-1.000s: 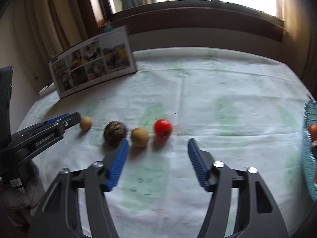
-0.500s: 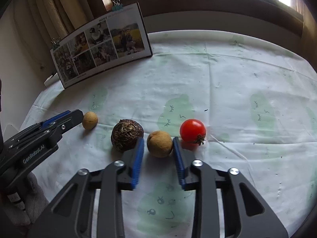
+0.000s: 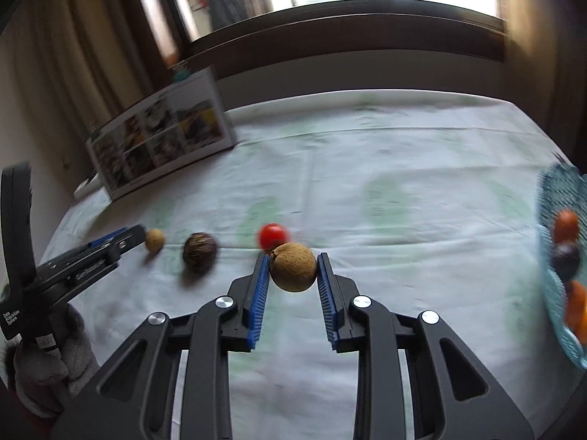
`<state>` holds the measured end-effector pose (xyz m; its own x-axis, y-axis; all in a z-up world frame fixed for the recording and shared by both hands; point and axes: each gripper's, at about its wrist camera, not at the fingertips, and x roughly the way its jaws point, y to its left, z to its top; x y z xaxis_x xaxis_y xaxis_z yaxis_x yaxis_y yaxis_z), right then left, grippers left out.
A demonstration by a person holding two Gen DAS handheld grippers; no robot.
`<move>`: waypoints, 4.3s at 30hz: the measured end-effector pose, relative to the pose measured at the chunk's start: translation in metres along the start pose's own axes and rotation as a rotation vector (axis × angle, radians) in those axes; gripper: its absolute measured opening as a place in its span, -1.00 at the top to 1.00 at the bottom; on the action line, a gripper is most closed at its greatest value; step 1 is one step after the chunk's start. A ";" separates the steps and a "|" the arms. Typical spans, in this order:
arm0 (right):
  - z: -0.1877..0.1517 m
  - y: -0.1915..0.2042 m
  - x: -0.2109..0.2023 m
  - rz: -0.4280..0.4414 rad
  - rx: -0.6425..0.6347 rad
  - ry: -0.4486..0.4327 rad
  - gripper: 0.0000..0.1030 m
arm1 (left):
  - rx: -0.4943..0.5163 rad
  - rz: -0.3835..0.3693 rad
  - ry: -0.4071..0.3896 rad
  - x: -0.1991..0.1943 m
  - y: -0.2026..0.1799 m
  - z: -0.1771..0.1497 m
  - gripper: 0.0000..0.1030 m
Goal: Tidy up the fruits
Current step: 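Grasp a small tan fruit with the right tool while the left tool approaches another tan fruit, then lower the tan fruit into the blue basket and open the right tool, then carry the tan fruit held in the left tool into the blue basket and release it, then move the left tool back to the remaining tan fruit and grasp it, then carry the tan fruit into the blue basket and open the left tool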
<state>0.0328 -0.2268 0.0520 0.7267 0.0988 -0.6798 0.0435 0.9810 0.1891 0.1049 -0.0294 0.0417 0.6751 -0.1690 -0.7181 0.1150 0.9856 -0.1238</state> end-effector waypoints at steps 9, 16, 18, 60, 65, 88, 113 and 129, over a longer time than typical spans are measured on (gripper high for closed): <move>-0.009 -0.072 -0.055 -0.114 0.142 -0.096 0.46 | 0.059 -0.013 0.003 -0.004 -0.025 -0.008 0.44; -0.025 -0.131 -0.096 -0.232 0.244 -0.155 0.46 | 0.125 -0.026 -0.003 -0.012 -0.050 -0.016 0.44; -0.030 -0.143 -0.105 -0.250 0.261 -0.165 0.46 | 0.132 -0.033 -0.001 -0.014 -0.056 -0.017 0.44; -0.074 -0.212 -0.143 -0.443 0.388 -0.327 -0.07 | 0.439 -0.486 0.001 -0.041 -0.310 -0.031 0.44; -0.077 -0.214 -0.145 -0.446 0.397 -0.339 -0.08 | 0.461 -0.524 0.038 -0.031 -0.328 -0.038 0.44; -0.078 -0.211 -0.145 -0.478 0.387 -0.353 -0.08 | 0.402 -0.472 -0.005 -0.028 -0.282 -0.028 -0.40; -0.072 -0.199 -0.141 -0.503 0.326 -0.351 -0.22 | -0.003 0.077 0.042 0.011 0.000 -0.002 -0.02; -0.071 -0.198 -0.140 -0.509 0.330 -0.345 -0.22 | 0.057 -0.029 0.046 0.011 -0.034 0.011 0.50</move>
<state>-0.1263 -0.4233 0.0589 0.7347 -0.4719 -0.4874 0.6026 0.7839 0.1494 0.1160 -0.0651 0.0456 0.6369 -0.1958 -0.7457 0.1762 0.9786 -0.1065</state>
